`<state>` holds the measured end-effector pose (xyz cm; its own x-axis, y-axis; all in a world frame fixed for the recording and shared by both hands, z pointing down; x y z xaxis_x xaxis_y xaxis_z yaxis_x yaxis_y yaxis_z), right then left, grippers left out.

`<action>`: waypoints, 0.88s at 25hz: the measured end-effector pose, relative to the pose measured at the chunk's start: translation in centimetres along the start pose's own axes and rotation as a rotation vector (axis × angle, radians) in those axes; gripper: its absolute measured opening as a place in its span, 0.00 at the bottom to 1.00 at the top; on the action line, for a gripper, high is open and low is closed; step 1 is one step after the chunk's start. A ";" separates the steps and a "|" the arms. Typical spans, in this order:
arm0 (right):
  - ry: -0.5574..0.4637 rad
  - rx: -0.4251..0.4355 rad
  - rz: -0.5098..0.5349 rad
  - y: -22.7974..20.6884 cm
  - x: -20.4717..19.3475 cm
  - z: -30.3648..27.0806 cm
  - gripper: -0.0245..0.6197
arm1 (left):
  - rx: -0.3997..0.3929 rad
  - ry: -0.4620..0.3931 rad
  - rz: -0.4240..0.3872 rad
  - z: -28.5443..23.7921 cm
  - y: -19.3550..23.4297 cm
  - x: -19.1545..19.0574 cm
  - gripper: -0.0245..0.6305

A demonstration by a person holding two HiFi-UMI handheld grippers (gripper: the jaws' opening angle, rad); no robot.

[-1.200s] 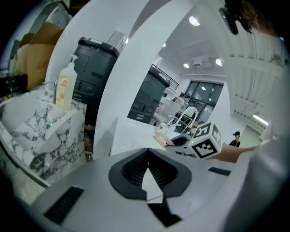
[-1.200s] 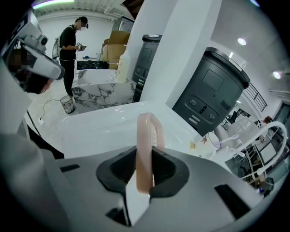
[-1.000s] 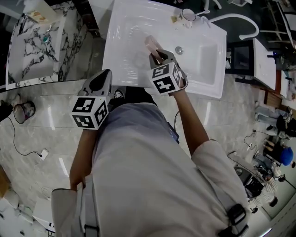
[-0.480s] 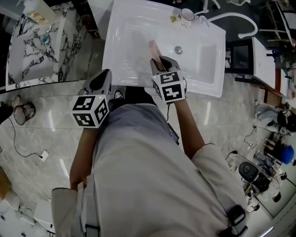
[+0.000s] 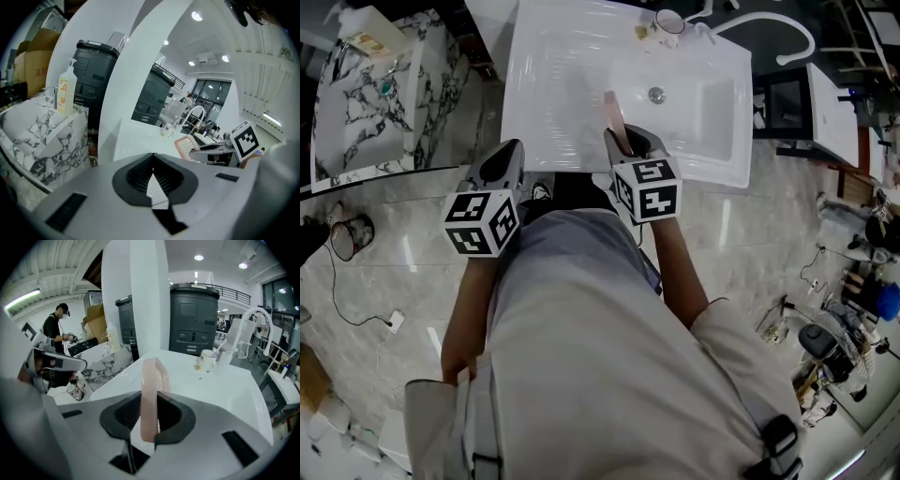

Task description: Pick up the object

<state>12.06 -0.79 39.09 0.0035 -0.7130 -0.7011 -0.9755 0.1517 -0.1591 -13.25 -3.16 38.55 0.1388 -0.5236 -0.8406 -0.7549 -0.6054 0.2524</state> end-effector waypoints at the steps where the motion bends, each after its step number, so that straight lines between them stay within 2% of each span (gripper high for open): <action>1: -0.003 0.001 -0.018 -0.1 -0.2 0.2 0.16 | -0.002 0.003 -0.002 0.0 -0.1 0.0 0.04; 12: -0.059 0.028 -0.152 -0.6 -1.9 2.6 0.16 | -0.016 0.020 -0.020 0.0 -1.1 -0.3 0.04; 22: -0.087 0.039 -0.156 -0.5 -2.6 4.0 0.16 | -0.040 0.032 -0.038 -0.1 -2.0 -0.3 0.04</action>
<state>13.43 3.75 38.25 0.1749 -0.6681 -0.7232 -0.9523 0.0716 -0.2965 -11.69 -1.85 38.31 0.1882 -0.5184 -0.8342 -0.7227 -0.6482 0.2398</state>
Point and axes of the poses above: the fingertips, and each gripper's own axes: z backward along the fingers, y to its left, x out of its top, the point moved 10 cm from there along z, backward along the fingers, and after that the axes turned 9 degrees about -z, right-handed, at the moved point
